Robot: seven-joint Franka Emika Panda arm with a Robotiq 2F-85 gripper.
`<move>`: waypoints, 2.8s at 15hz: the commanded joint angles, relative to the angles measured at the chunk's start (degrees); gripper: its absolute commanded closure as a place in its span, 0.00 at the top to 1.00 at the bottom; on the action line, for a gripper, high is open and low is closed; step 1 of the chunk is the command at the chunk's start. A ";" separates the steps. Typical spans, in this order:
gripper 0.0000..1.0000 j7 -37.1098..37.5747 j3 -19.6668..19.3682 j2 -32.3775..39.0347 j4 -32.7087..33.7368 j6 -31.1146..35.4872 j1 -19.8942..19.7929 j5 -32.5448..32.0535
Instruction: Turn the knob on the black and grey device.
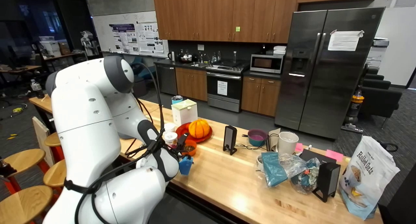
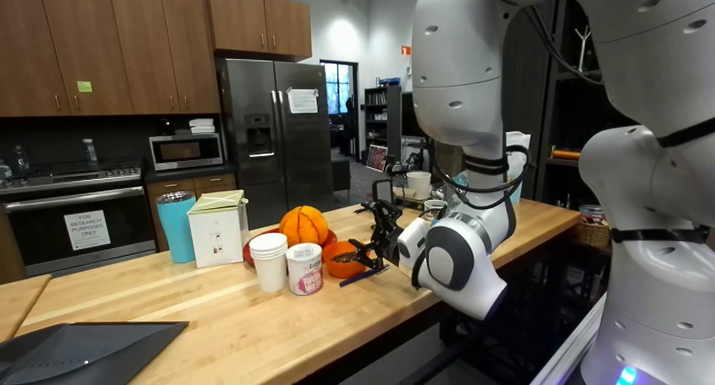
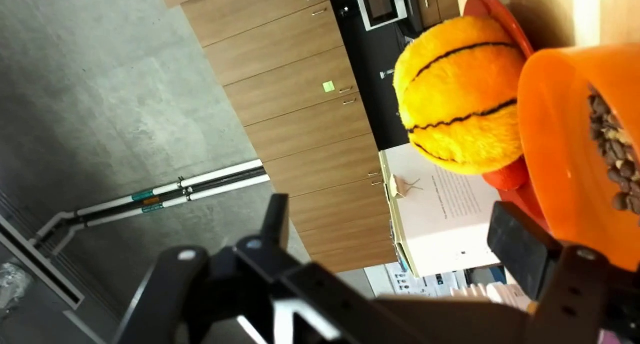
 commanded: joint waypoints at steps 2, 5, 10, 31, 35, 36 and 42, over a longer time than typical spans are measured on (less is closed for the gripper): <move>1.00 7.15 -8.52 3.63 0.03 4.49 5.30 0.03; 1.00 11.51 -13.72 6.37 0.01 6.44 8.50 0.03; 1.00 16.60 -22.59 10.77 -0.07 10.23 12.88 0.03; 1.00 11.01 -30.30 24.40 12.69 29.07 12.13 0.14; 1.00 3.81 -26.97 22.52 12.64 28.75 11.75 -0.12; 1.00 2.81 -26.24 22.62 13.46 29.87 11.29 -0.04; 1.00 -13.01 -18.56 11.87 14.66 29.97 -3.45 -2.64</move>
